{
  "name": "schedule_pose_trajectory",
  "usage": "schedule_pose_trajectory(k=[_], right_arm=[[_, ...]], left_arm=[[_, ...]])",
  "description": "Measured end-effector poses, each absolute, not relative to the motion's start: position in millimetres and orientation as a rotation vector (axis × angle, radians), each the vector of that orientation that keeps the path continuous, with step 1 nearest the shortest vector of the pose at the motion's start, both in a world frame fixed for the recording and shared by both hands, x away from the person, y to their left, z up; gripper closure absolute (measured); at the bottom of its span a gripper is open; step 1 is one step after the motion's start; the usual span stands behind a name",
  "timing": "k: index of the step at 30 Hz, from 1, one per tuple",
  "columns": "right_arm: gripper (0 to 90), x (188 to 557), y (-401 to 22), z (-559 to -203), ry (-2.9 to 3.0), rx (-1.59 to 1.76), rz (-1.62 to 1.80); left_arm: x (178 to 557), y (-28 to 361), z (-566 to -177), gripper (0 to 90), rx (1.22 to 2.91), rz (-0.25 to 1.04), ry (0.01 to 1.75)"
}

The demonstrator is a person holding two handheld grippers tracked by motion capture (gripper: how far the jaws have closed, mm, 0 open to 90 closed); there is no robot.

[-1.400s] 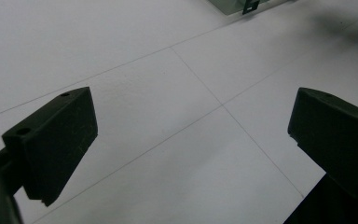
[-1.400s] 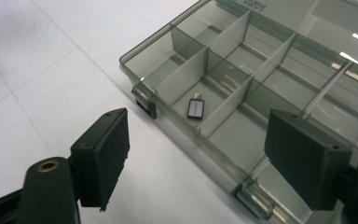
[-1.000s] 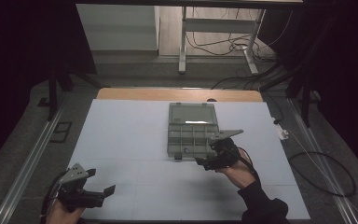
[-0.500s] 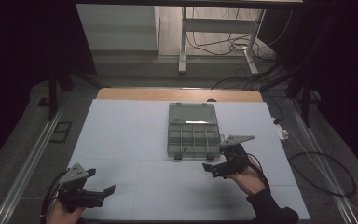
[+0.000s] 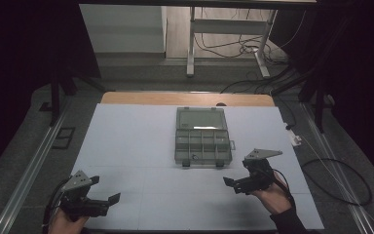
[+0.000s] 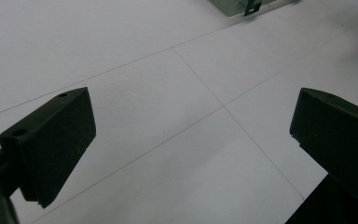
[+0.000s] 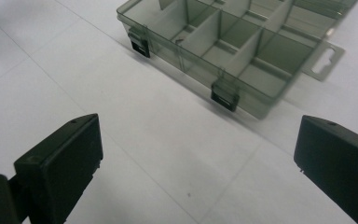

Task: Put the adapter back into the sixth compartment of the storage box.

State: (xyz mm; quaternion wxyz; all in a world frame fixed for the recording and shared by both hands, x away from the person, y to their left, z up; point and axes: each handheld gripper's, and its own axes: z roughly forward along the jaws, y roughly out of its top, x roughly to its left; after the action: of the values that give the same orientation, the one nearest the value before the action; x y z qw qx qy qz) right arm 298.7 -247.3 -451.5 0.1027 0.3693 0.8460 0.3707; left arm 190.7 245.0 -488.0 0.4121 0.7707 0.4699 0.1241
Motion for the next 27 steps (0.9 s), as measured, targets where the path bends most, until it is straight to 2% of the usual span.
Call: schedule_pose_trajectory(k=[27], right_arm=[[0.0, 254, -305, -452, 2.338, 1.228, 1.100]], left_arm=[[190, 244, -488, 1.1, 1.937, 0.323, 1.184]])
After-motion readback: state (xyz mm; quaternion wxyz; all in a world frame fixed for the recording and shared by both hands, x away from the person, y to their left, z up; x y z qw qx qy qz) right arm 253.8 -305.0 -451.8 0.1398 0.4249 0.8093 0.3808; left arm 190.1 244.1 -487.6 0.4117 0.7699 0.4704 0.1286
